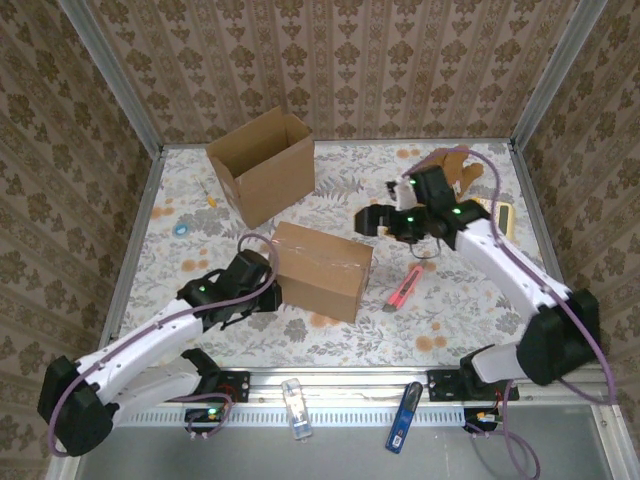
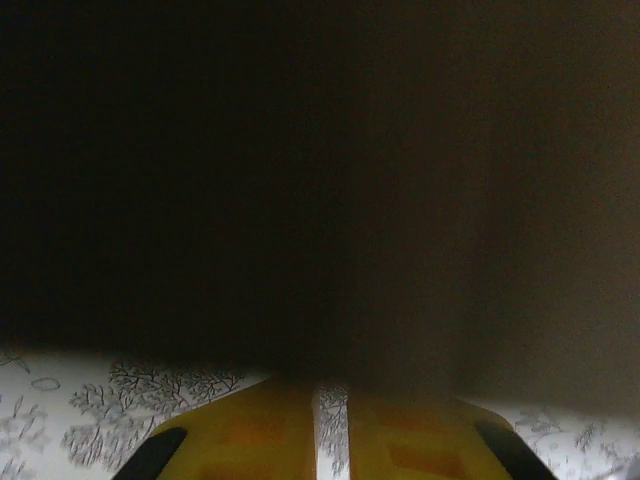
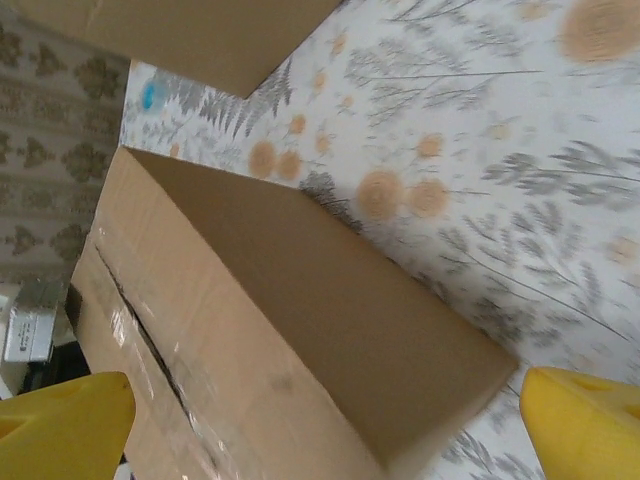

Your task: Unpack the express box

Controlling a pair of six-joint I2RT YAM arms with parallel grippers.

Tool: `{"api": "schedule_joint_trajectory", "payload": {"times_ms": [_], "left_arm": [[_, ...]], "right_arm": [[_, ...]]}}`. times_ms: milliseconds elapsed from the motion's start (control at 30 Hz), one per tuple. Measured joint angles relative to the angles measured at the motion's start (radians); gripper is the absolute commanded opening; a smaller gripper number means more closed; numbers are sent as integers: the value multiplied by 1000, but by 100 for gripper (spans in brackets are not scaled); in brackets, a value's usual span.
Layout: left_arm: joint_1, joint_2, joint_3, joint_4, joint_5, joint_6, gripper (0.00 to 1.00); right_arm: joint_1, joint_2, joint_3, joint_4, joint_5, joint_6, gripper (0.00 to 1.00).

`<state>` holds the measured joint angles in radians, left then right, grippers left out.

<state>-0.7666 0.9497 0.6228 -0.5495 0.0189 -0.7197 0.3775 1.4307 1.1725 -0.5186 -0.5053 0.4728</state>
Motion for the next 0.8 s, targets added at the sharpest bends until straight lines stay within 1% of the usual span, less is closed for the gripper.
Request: {"api": "schedule_joint_trajectory", "payload": {"times_ms": [100,200,300,400,533,633,700,733,800], "left_arm": [[44,57,2,60,-3,5,16],[112,115,3,122,1,23,16],[179,176,11,185,14,49,16],[219,246,43,231,32,80,16],[237,330,108,272,39,117,18],[238,360,134,305,39,135,20],[238,365,142,315,39,143,24],[238,364,144,313,38,148,29],[238,360,154,299,32,154,41]], "right_arm": [[49,107,14,61,-25,6,100],[85,158,11,108,-37,37,100],[115,152,-8,175,-43,80,100],[145,124,-59,241,-39,124,100],[168,66,-146,302,0,189,100],[177,30,-200,346,24,237,100],[181,14,-223,360,33,263,100],[183,10,-227,363,37,269,100],[188,6,-230,362,46,281,100]]}}
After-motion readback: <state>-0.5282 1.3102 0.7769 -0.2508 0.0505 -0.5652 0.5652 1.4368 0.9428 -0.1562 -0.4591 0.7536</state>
